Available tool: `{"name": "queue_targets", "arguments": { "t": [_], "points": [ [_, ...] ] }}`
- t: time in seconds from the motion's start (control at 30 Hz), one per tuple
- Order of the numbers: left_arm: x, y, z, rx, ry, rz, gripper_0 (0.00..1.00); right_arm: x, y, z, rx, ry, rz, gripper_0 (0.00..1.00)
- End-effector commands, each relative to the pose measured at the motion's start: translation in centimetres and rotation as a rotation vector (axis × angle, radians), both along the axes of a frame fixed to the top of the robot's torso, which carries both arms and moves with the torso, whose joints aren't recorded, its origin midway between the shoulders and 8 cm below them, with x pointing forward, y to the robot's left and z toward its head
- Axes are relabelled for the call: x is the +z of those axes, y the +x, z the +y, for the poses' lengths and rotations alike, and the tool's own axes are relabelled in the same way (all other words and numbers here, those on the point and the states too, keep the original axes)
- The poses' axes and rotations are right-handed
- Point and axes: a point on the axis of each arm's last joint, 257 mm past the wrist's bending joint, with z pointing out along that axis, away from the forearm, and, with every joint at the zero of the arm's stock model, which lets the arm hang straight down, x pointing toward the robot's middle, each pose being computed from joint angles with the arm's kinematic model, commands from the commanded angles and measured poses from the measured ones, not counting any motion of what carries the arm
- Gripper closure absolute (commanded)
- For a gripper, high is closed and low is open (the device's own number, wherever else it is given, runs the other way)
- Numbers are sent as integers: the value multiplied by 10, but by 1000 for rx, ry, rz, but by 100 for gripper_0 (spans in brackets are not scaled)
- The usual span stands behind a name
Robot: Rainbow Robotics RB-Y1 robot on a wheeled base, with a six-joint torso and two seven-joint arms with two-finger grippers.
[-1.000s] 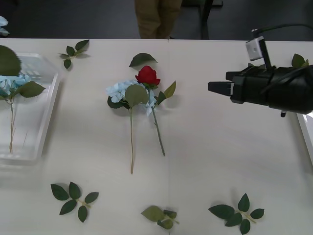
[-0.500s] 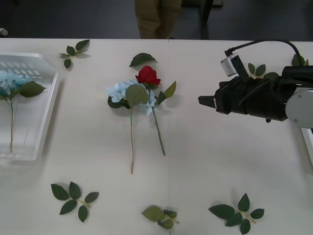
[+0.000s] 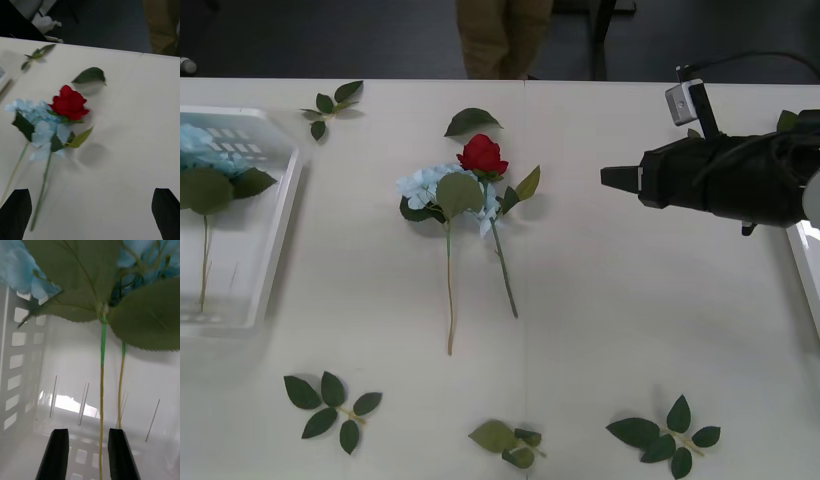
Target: Place the red flowers into the right box and the blue flowers into the left box. If a person shows an open palm, hand one flower to the person first, then continue sorting.
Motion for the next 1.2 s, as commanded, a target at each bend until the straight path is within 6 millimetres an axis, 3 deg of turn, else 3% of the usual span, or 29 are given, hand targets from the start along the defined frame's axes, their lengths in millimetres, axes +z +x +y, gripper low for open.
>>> {"name": "queue_targets", "arguments": {
  "t": [0.03,0.27,0.37,0.47,0.67,0.9,1.0,1.2],
  "points": [
    [23,21,-2,62,-35,-78,0,52,-6,-19,92,-54,-104,7],
    [21,18,-10,57,-47,-57,0,78,-30,-22,231,-83,-167,7],
    [26,14,-20,85,-78,-17,0,86,-37,-25,270,-94,-200,7],
    [38,10,-45,108,-118,25,0,94,-42,-28,303,-111,-241,7],
    [62,8,-117,148,-173,73,0,118,-57,-22,370,-58,-290,7],
    [62,27,-211,160,-172,41,0,103,-59,-22,376,-64,-309,7],
    [56,32,-247,69,-148,50,0,101,-60,-17,381,-42,-306,6],
    [43,31,-305,-332,-41,85,0,97,-63,-15,383,-23,-296,7]
  ]
}}
